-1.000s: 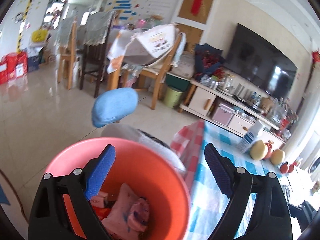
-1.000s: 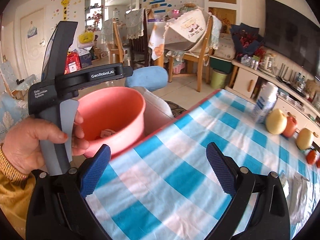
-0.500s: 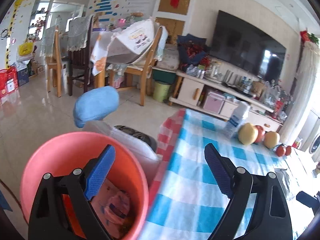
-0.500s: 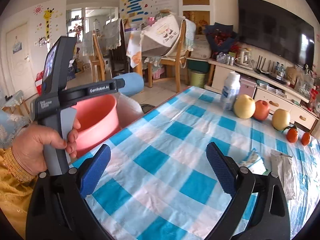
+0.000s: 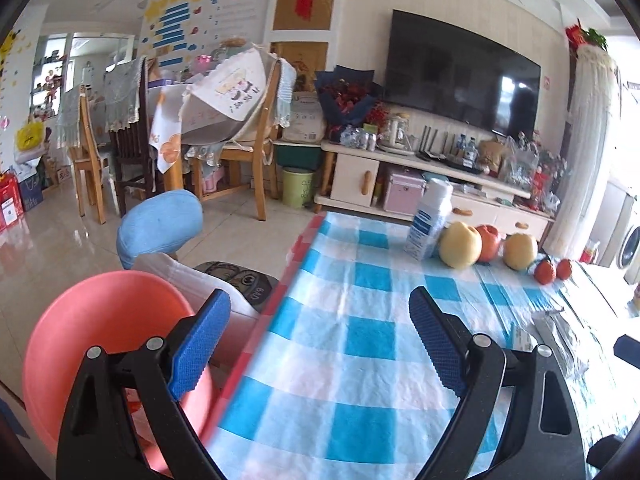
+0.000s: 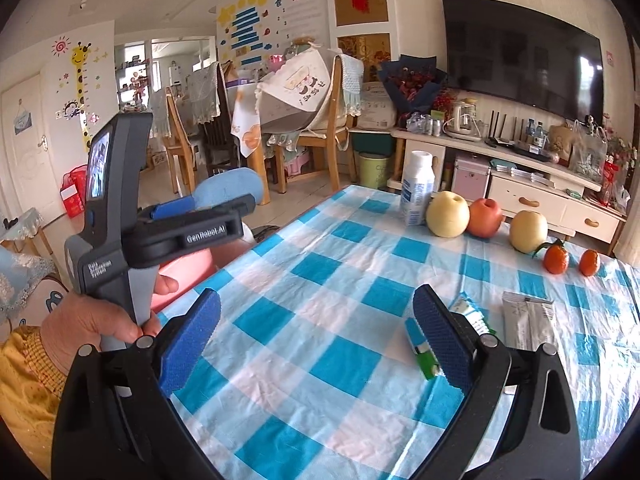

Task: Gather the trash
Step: 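Move both tools back over the table toward the remaining packets, then grasp the green-and-white snack bag with the left tool while the right tool grasps the white printed packet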

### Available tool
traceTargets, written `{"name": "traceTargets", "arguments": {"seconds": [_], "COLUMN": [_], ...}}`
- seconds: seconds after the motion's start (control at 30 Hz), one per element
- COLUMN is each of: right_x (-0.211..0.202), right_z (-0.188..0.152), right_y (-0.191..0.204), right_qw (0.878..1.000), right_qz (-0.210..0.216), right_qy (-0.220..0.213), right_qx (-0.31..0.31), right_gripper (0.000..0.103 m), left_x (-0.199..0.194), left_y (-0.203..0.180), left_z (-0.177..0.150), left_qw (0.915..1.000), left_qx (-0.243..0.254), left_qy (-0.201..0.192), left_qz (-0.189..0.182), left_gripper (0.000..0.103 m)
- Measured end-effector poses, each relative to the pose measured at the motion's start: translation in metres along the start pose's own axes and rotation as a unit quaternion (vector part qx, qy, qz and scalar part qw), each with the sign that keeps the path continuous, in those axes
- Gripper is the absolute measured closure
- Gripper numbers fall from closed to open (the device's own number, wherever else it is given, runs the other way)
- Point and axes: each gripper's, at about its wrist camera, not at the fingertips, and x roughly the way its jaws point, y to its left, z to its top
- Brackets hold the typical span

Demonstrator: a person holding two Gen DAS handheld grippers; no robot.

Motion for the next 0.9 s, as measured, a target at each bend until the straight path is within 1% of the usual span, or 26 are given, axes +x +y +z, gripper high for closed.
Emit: {"name": "traceTargets", "arguments": {"seconds": [0.3, 0.43, 0.6, 0.8, 0.9], "right_x": [-0.022, -0.03, -0.037, -0.043, -0.046], "right_z": [0.002, 0.002, 0.001, 0.0, -0.002], "right_y": [-0.031, -0.052, -0.071, -0.083, -0.089], "right_qw": [0.999, 0.998, 0.997, 0.997, 0.996], "right_qz": [-0.018, -0.021, -0.02, -0.026, -0.03], "right_qy": [-0.027, -0.036, -0.041, -0.05, -0.053], "right_qx": [0.015, 0.039, 0.061, 0.054, 0.064], "right_gripper": [0.006, 0.006, 0.006, 0.005, 0.004], "left_x": [0.002, 0.005, 0.009, 0.011, 0.012], "left_y": [-0.043, -0.06, -0.078, -0.098, -0.107], "left_z": [-0.016, -0.023, -0.028, -0.036, -0.04], "left_qw": [0.9989, 0.9977, 0.9965, 0.9946, 0.9929], "left_qx": [0.036, 0.051, 0.065, 0.064, 0.063], "left_qy": [0.019, 0.034, 0.04, 0.053, 0.061], "left_qz": [-0.021, -0.027, -0.034, -0.061, -0.081], "left_gripper": [0.013, 0.013, 0.013, 0.013, 0.013]}}
